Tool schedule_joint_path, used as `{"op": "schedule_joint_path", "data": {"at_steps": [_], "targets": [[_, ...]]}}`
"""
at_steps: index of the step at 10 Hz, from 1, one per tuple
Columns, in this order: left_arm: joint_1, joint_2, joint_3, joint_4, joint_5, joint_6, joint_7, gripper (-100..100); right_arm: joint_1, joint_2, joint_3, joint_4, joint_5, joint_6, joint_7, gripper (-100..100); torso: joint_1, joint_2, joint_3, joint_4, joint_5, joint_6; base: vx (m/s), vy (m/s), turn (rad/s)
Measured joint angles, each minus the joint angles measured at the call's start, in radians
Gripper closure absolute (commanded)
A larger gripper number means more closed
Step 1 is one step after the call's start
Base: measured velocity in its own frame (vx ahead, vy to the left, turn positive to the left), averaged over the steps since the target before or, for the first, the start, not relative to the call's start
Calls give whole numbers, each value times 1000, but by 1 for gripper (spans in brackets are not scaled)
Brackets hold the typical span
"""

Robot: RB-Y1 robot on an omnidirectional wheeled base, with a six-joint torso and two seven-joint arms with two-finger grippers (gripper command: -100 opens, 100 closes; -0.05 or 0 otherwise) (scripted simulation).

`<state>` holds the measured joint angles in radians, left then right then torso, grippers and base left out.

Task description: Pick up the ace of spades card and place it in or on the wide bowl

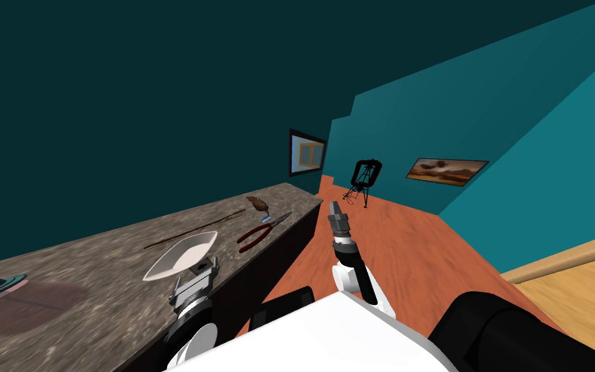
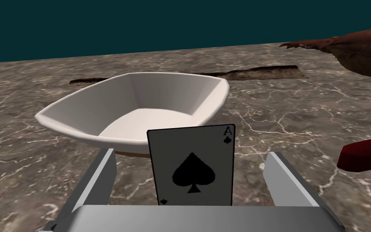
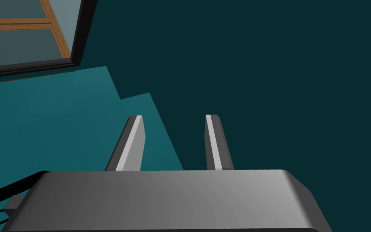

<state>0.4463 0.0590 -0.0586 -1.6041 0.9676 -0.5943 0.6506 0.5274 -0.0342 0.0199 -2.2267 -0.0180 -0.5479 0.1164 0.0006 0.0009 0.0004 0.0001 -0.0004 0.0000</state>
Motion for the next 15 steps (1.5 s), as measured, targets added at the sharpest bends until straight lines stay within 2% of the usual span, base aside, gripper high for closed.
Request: {"op": "schedule_joint_path", "data": {"at_steps": [5,12,13,14,15], "targets": [[6,1,10,-24,12,23,-14,-100,0,0,0,0,0,0,0,0,0,0,0,0,0,0,5,-7,19],[6,1,10,-25,12,24,-15,-100,0,0,0,0,0,0,0,0,0,0,0,0,0,0,2,-3,8],[-2,0,20,-30,20,37,-24,-100,0,0,0,0,0,0,0,0,-1,-1,-1,0,0,0,10,-15,24],[-3,0,21,-30,21,41,-27,100,0,0,0,0,0,0,0,0,-1,-1,-1,0,0,0,0,0,0],[-3,0,21,-30,21,40,-26,100,0,0,0,0,0,0,0,0,0,0,0,0,0,0,0,0,0]]}}
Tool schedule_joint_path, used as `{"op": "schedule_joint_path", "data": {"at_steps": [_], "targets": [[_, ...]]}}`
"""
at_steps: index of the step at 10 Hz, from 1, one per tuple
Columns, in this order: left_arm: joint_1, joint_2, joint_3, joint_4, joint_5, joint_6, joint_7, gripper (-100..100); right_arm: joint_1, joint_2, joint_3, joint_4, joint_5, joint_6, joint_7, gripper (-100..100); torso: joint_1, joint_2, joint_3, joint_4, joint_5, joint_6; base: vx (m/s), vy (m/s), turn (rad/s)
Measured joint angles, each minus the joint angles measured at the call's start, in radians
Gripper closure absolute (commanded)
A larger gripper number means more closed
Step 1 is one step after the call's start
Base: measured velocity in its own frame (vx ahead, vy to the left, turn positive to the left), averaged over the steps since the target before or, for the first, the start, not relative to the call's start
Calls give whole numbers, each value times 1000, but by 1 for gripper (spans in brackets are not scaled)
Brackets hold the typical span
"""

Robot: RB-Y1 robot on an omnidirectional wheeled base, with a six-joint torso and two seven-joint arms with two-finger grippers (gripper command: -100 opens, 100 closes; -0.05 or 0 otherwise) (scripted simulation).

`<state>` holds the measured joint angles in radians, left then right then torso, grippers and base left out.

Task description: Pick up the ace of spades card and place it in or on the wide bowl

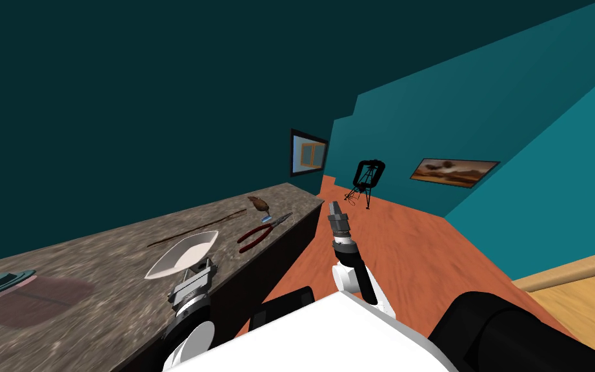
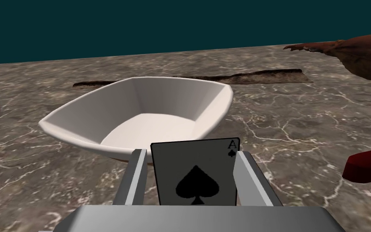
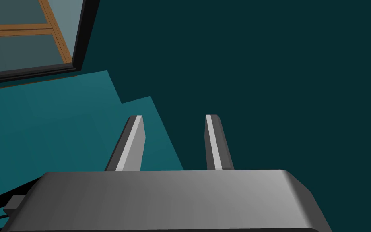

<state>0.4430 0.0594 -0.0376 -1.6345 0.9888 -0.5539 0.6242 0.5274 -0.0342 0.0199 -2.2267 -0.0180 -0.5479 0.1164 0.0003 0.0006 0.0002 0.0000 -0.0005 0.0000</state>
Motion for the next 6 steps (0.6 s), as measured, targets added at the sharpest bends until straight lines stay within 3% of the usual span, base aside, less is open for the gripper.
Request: {"op": "schedule_joint_path", "data": {"at_steps": [3,5,6], "targets": [[0,0,0,0,0,0,0,100,0,0,0,0,0,0,0,0,0,0,0,0,0,0,0,0,0],[0,0,0,0,0,0,0,-100,0,0,0,0,0,0,0,0,0,0,0,0,0,0,-46,-32,7],[3,13,8,-3,-3,2,2,-100,0,0,0,0,0,0,0,0,-3,5,3,1,-1,0,-135,-108,32]]}}
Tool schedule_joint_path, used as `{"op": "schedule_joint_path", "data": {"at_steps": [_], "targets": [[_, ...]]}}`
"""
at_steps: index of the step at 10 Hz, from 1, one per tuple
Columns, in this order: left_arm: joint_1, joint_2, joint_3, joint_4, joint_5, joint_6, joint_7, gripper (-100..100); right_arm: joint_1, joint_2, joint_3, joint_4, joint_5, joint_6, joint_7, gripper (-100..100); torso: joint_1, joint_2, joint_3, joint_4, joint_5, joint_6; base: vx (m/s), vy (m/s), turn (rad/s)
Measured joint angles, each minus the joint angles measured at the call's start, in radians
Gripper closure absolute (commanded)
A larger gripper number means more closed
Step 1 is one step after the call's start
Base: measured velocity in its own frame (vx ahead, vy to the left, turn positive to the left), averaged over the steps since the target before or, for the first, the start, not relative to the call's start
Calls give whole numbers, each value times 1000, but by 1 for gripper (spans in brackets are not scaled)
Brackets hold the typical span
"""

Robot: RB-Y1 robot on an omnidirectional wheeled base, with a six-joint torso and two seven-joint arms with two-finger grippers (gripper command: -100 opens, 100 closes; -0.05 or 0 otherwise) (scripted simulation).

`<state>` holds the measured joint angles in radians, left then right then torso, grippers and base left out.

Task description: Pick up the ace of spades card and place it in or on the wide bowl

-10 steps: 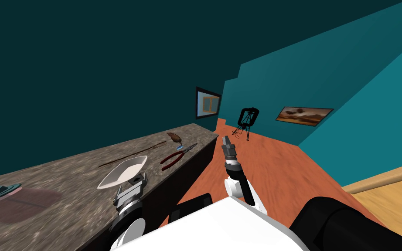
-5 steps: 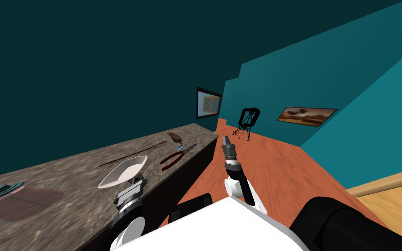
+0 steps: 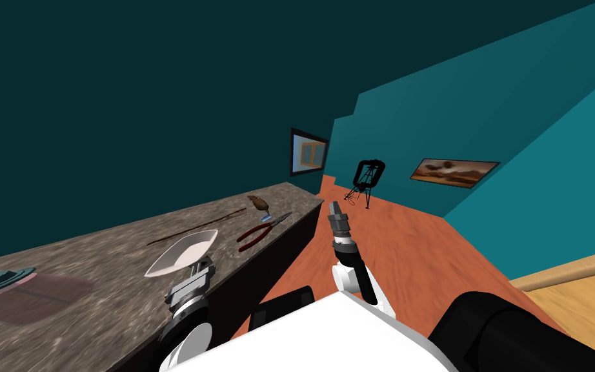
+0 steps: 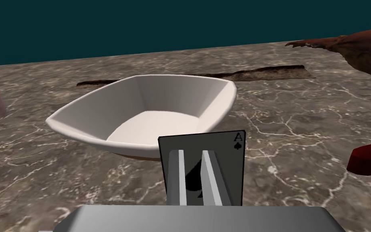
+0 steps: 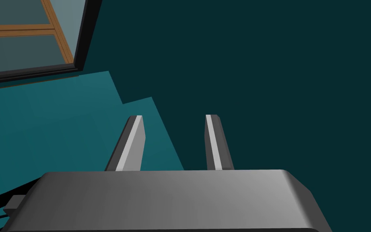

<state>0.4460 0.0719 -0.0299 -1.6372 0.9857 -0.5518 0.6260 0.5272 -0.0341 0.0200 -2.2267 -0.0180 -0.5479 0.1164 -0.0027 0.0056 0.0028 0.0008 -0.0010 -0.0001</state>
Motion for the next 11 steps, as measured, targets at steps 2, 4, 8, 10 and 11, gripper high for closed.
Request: {"op": "schedule_joint_path", "data": {"at_steps": [2,4,8,10,11], "targets": [[-6,33,22,27,-17,-10,28,-100,0,0,0,0,0,0,0,0,-5,5,3,1,-1,0,-172,-132,43],[-5,39,67,34,-36,-7,51,-100,0,0,0,0,0,0,0,0,-4,6,4,2,-1,0,-123,-104,30],[-3,49,137,69,-74,-16,122,-100,0,0,0,0,0,0,0,0,-3,1,1,0,-1,0,-85,-87,33],[-16,43,162,91,-92,-22,159,-100,0,0,0,0,0,0,0,0,-2,0,1,0,-1,0,-57,-39,17],[-29,36,156,88,-91,-22,169,-100,0,0,0,0,0,0,0,0,2,-2,-1,0,0,1,27,55,-57]]}}
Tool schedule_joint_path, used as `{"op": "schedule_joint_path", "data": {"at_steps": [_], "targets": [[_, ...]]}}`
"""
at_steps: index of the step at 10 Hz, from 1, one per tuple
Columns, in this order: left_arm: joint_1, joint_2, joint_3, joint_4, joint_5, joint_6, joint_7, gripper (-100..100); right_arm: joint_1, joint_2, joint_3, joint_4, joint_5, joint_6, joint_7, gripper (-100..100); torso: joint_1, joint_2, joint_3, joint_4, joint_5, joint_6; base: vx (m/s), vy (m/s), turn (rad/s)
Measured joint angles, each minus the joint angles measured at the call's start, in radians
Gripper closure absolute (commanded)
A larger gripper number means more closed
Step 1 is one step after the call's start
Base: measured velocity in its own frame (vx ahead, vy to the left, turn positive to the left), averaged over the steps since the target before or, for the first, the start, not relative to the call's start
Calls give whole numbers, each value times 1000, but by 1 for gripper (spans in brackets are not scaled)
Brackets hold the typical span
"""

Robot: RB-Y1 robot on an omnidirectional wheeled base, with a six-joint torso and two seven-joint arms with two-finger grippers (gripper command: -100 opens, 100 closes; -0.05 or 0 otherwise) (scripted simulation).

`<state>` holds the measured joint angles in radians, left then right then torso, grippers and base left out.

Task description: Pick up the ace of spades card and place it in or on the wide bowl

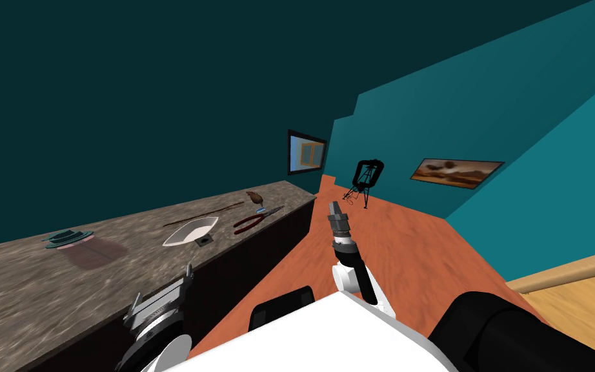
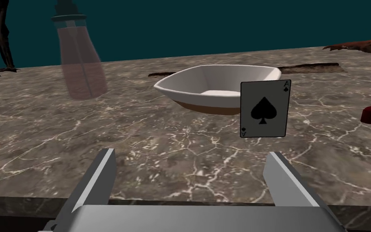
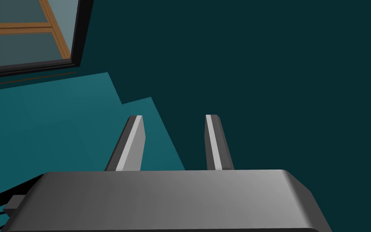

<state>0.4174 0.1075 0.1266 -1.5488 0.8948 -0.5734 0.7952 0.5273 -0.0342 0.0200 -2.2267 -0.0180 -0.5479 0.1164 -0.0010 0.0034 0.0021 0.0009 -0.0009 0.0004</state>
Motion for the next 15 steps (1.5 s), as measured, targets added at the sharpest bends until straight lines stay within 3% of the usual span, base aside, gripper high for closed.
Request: {"op": "schedule_joint_path", "data": {"at_steps": [2,6,9,10,11,12,13,15], "targets": [[-22,8,-42,25,10,-25,15,-100,0,0,0,0,0,0,0,0,8,-7,-4,-2,2,0,100,127,-64],[-28,7,-125,18,54,-43,-20,-100,0,0,0,0,0,0,0,0,11,-13,-8,-3,3,0,143,155,-85],[-40,-38,-186,33,89,-65,-43,-100,0,0,0,0,0,0,0,0,9,-9,-6,-2,2,0,68,112,-49],[-40,-40,-187,32,90,-64,-45,0,0,0,0,0,0,0,0,0,5,-7,-4,-2,1,0,7,11,0],[-40,-40,-187,32,90,-64,-45,-100,0,0,0,0,0,0,0,0,2,-5,-3,-1,1,0,78,39,31],[-41,-37,-180,20,97,-53,-52,-100,0,0,0,0,0,0,0,0,3,-8,-5,-2,1,-1,16,2,13],[-41,-37,-179,18,98,-50,-54,100,0,0,0,0,0,0,0,0,1,-5,-3,-2,1,0,0,-4,-17],[-41,-37,-180,17,98,-50,-53,100,0,0,0,0,0,0,0,0,1,-4,-2,-1,0,-1,0,0,0]]}}
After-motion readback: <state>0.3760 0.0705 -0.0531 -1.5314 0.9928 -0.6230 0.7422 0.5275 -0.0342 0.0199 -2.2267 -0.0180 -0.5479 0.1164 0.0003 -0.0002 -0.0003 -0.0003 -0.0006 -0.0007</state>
